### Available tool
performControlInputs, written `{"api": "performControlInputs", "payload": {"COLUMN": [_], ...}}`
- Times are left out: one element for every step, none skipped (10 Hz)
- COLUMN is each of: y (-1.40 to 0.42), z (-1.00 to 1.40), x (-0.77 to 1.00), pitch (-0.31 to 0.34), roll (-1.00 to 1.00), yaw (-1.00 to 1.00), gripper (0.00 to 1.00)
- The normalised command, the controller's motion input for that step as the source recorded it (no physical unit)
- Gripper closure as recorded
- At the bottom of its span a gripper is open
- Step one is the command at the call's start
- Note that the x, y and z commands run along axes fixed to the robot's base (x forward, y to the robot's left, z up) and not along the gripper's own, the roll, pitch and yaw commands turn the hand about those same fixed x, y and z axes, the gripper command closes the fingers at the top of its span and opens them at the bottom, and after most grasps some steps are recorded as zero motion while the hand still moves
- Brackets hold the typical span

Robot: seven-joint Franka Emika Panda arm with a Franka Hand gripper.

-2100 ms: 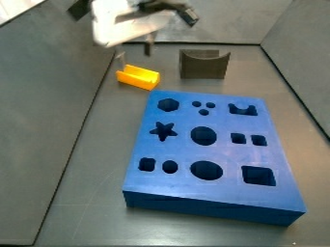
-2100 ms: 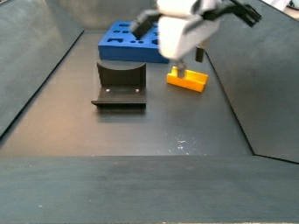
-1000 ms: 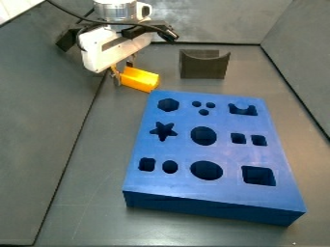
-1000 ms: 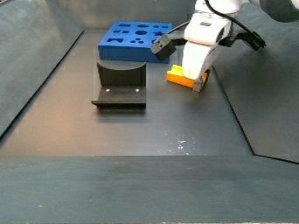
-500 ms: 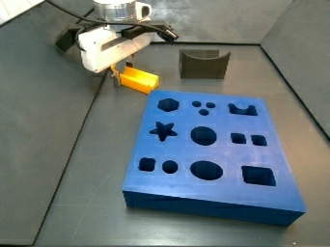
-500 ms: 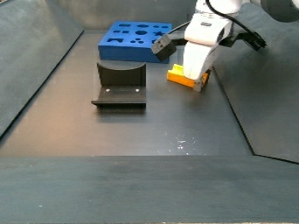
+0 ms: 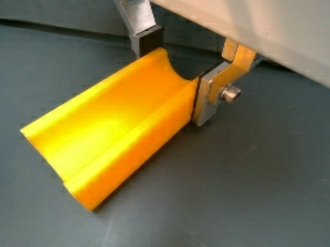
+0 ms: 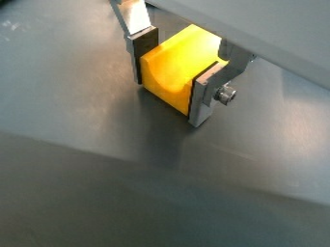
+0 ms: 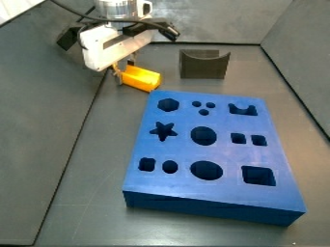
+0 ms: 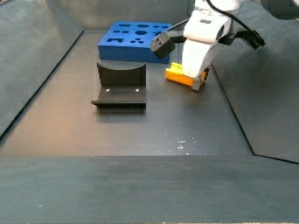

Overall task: Pick up the arch object. Move up. Place the arch object on the fixture. Regrasp the arch object. Move to above the board. Insert the arch object.
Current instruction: Pick up the arch object, then move up, then place the arch object on the fixture.

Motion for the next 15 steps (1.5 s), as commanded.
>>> {"api": "performControlInputs", "payload": {"y": [0.00,0.00,0.00,-0.06,-0.05,-0.03,-0.02,-0.01,0.00,0.00,0.00,0.00,0.01,0.01,0.01], "z": [0.00,0.00,0.83,0.79,0.70,0.64,0.47,0.40,0.29,1.00,1.00,1.00,1.00,1.00,1.00], "x": [0.00,0.00,0.00,-0.07,-0.07,-0.05,-0.02,-0.02,-0.02,0.00,0.00,-0.01,-0.01,-0.01,-0.02], "pitch": [0.000,0.000,0.000,0.035,0.058,0.068,0.074,0.067,0.059,0.000,-0.006,0.005,0.015,0.030,0.032], "roll": [0.00,0.00,0.00,-0.01,0.00,0.00,0.02,0.02,0.03,0.00,0.01,0.01,0.02,0.02,0.03], "yaw": [0.00,0.00,0.00,-0.01,0.00,0.00,0.00,0.00,0.00,0.00,0.00,0.00,0.00,-0.01,-0.01], "gripper": [1.00,1.00,1.00,1.00,1.00,1.00,1.00,1.00,1.00,1.00,1.00,1.00,1.00,1.00,1.00]}}
